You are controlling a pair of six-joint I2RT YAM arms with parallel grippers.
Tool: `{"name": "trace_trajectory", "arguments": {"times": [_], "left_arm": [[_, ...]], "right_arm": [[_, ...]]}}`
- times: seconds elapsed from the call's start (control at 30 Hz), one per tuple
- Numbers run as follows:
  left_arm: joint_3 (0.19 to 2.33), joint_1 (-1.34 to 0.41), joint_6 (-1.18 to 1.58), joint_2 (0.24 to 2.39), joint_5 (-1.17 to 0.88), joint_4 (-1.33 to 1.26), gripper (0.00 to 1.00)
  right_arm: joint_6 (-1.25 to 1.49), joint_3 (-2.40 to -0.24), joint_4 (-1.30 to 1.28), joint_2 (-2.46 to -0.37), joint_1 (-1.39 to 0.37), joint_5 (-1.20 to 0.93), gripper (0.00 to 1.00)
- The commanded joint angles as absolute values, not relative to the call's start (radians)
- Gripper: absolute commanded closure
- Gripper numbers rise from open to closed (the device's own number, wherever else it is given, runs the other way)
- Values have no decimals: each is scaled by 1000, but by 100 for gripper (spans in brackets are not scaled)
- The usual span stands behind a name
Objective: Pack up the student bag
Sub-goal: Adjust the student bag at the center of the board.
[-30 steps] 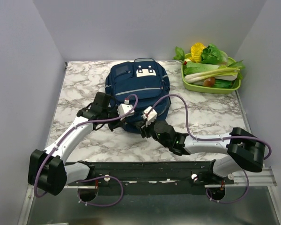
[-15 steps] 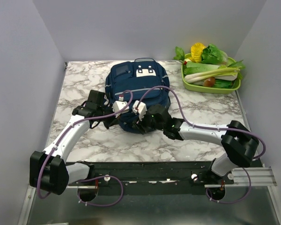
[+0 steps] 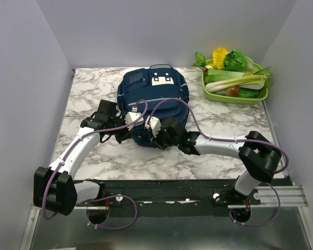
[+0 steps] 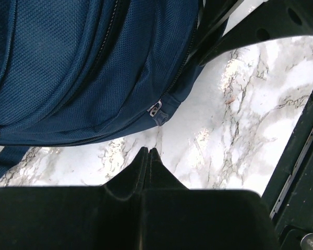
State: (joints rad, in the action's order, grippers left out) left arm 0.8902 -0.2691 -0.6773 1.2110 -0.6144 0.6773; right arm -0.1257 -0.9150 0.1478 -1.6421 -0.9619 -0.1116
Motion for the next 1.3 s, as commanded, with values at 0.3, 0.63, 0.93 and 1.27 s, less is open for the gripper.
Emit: {"name": "trace_trajectory", "arguments": {"times": [0.3, 0.63, 0.93, 1.27], "left_arm": [[877, -262, -677, 1206, -667, 655, 99], [908, -262, -620, 1209, -675, 615, 98], [908, -233, -554, 1192, -680, 560, 99], [946, -187, -566, 1213, -779, 597, 99]], "right_arm": [[-97, -930, 218, -1398, -966, -46, 99], [-247, -1182, 178, -1340, -966, 130, 99], [-213, -1276, 83, -1425, -945, 307, 99], [152, -692, 163, -1272, -1045, 242, 99]]}}
